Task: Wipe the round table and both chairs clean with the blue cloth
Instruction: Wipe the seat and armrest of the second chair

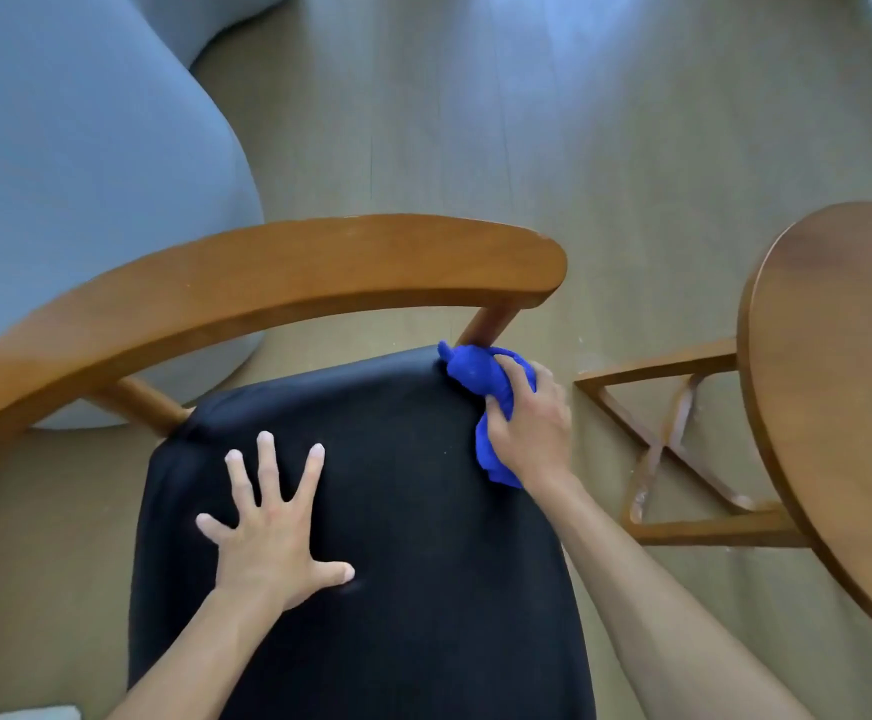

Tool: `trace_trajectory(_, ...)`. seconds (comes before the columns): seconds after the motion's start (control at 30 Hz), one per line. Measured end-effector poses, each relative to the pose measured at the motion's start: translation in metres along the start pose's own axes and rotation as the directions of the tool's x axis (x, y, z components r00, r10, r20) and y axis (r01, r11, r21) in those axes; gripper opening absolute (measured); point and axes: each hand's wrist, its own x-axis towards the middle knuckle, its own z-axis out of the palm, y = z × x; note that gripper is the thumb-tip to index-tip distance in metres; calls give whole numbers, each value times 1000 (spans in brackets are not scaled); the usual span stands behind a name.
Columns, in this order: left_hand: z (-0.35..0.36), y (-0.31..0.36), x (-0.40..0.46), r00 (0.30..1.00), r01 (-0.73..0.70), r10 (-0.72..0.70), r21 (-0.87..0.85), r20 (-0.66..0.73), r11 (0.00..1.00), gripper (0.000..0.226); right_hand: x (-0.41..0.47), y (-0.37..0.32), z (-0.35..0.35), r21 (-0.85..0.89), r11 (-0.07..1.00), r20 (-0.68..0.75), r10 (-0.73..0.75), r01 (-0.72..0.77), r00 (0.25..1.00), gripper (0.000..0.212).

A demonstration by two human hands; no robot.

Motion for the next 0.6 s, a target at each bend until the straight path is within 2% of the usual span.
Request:
trace_trajectory(0.17, -1, 1, -1, 1000, 16, -17, 19, 12, 1000, 138, 12, -5, 6, 177, 972, -7, 161, -158, 987, 44)
trace_trajectory(0.27, -1, 1, -1, 1000, 12, -13, 16, 26, 1000, 138, 20, -2, 0, 316, 907, 113, 254, -277, 961, 44)
trace_trajectory(0.4, -2, 1, -1, 1000, 11, -11, 4, 23, 1000, 139, 3, -3, -2, 313, 903, 112, 273, -295, 955, 43)
trace_trajectory(0.5, -3, 1, -2, 1000, 12, -12, -3, 25, 1000, 139, -54, -5, 0, 162, 969, -11, 193, -189, 981, 45)
trace_trajectory(0.6, -5, 1, -1, 999, 16, -16, -5, 32, 1000, 139, -119, -14, 14, -56, 996, -80, -75, 71, 994, 47)
